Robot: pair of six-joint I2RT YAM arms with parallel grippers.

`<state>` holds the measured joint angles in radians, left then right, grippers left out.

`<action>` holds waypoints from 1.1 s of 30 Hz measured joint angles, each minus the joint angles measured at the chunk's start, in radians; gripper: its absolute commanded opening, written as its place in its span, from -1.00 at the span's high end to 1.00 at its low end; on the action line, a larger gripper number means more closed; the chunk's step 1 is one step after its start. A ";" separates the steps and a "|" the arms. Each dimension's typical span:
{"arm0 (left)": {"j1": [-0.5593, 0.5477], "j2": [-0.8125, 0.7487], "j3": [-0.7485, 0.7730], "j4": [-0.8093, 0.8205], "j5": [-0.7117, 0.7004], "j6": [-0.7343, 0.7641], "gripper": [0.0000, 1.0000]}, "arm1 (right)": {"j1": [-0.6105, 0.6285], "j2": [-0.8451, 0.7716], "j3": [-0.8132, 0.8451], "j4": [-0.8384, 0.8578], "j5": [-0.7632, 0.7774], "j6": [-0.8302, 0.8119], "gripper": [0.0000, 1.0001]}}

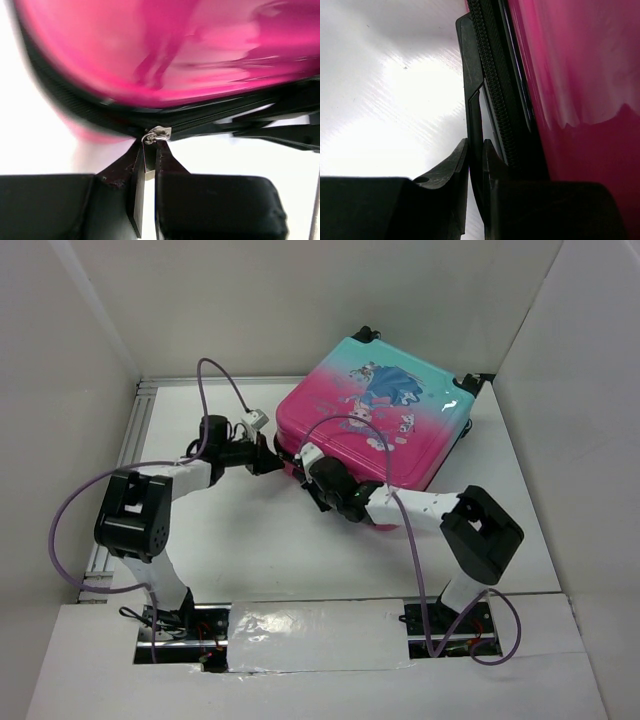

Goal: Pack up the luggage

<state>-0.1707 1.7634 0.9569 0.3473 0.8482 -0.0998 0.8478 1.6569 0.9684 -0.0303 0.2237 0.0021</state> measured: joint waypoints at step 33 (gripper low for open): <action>0.112 0.325 0.619 -0.588 0.055 0.312 1.00 | 0.131 -0.066 -0.099 0.050 0.103 0.000 1.00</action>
<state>-0.0589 2.0880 1.5757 -0.2409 0.9035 0.2127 0.9791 1.5909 0.8692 0.0200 0.3264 0.0017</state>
